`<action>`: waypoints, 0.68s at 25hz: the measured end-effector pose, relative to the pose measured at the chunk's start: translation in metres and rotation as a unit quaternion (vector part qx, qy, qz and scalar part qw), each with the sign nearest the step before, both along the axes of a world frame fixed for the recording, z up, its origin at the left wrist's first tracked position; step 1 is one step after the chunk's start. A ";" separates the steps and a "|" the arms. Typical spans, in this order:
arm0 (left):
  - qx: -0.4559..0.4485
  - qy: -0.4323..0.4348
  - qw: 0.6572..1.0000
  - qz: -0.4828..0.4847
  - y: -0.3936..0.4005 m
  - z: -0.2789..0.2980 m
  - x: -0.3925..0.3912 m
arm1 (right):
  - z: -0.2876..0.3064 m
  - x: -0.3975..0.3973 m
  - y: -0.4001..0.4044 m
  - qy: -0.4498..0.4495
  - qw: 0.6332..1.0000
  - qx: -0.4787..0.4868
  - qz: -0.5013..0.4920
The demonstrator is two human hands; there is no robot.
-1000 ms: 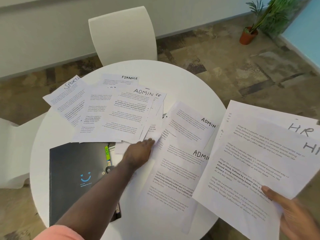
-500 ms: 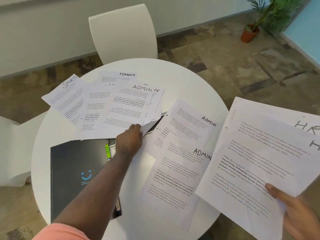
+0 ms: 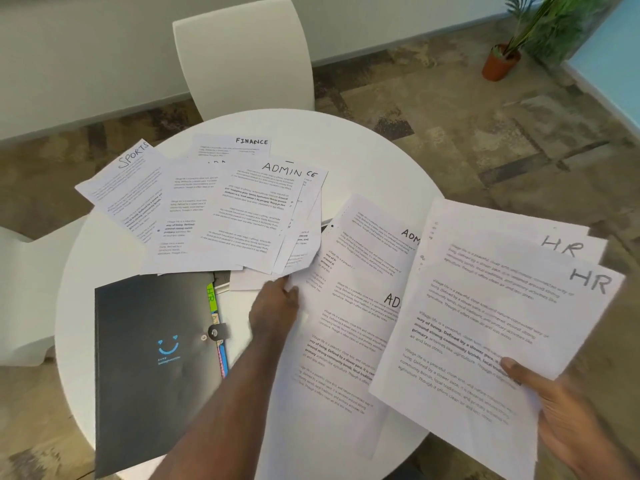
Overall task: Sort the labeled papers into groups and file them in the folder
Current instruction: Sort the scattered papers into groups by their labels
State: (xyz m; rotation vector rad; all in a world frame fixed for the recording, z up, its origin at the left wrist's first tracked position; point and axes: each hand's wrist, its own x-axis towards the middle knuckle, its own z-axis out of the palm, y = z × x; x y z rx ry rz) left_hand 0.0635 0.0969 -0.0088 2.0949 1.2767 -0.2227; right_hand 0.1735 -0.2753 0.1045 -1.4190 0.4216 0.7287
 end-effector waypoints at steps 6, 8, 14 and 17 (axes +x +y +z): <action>0.153 0.077 0.983 -0.067 -0.028 -0.023 0.005 | -0.006 0.017 0.052 0.002 0.998 -0.003 0.055; 0.149 0.086 0.984 -0.040 -0.030 -0.025 0.007 | -0.008 0.031 0.081 -0.026 0.997 0.005 0.075; 0.112 -0.025 0.993 0.040 -0.021 -0.030 0.012 | -0.016 0.057 0.147 -0.069 0.994 0.031 0.080; -0.056 -0.042 0.993 0.094 -0.016 -0.031 0.015 | -0.018 0.058 0.159 -0.063 0.994 0.034 0.081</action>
